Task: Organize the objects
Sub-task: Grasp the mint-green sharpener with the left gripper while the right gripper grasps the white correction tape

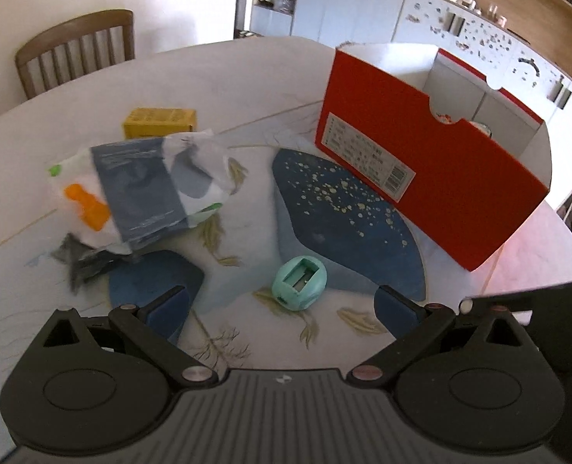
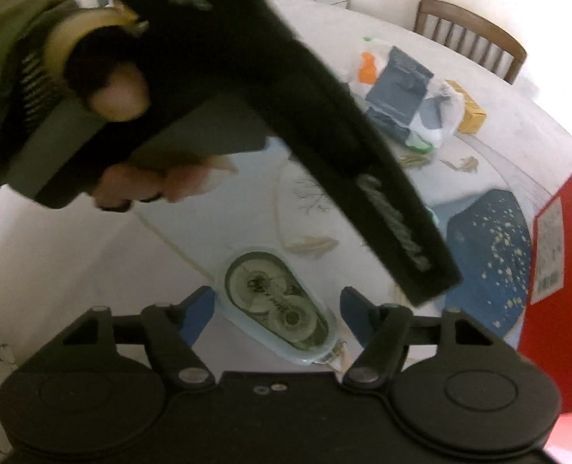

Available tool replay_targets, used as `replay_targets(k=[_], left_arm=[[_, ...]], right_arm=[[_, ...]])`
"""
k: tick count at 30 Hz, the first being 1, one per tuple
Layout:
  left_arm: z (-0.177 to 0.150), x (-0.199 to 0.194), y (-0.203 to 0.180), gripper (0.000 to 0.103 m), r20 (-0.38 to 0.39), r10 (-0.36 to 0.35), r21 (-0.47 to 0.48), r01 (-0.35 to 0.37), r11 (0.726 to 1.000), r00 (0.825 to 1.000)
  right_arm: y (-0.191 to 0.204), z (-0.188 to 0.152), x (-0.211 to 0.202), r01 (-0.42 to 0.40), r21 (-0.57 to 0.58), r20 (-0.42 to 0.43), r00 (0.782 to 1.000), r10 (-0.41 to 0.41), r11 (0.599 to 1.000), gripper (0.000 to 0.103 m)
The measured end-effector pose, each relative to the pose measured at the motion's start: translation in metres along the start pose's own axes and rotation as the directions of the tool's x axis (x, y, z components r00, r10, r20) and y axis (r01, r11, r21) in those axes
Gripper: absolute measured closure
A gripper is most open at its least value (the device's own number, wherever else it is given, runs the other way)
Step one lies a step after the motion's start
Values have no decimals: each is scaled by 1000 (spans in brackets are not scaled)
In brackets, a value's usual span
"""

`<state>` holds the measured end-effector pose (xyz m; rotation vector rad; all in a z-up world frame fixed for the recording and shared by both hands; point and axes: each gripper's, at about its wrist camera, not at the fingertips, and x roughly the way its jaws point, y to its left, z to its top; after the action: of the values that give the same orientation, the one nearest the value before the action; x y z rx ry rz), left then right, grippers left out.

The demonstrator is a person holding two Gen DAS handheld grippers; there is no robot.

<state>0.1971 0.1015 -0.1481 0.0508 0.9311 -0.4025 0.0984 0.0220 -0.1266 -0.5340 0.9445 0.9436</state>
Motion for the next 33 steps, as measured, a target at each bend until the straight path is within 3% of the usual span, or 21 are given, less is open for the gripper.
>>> replay_targets(k=[2,7,11,14,16,25,27,29,33], left_arm=[[1,6,1,2,-4,-12,-1,12,1000,1000],[6,17,0,22,-25,-13,15,14,1000,1000],[7,22,-4,31,-28,-11,51,12,999,1000],[9,23,-6,48,-27,-15,66,16,998,1000],[10,23,-7,68,-27,-22,71,24,997,999],[10,13,-7,69,3,17,57,-17,998,1000],[11,9,-3,69,6,33,39,-33,999,999],[11,4,0,69,8,44,23,-44,999,999],[10,-6,3,69,20,57,-7,-57,998,998]], right_arm=[[0,0,2,-7,-3,-3,1000,7,1000,35],[1,0,4,-17,-8,5,1000,17,1000,36],[2,-1,4,-17,-15,8,1000,17,1000,37],[1,-2,3,-19,-6,9,1000,19,1000,38],[-1,-4,2,-12,3,11,1000,11,1000,39],[-16,-15,-5,39,82,19,999,-41,996,40],[-19,-13,-7,48,106,27,998,-52,993,44],[-23,-12,-12,58,124,32,998,-62,991,54],[-31,-21,-25,47,152,31,998,-52,987,57]])
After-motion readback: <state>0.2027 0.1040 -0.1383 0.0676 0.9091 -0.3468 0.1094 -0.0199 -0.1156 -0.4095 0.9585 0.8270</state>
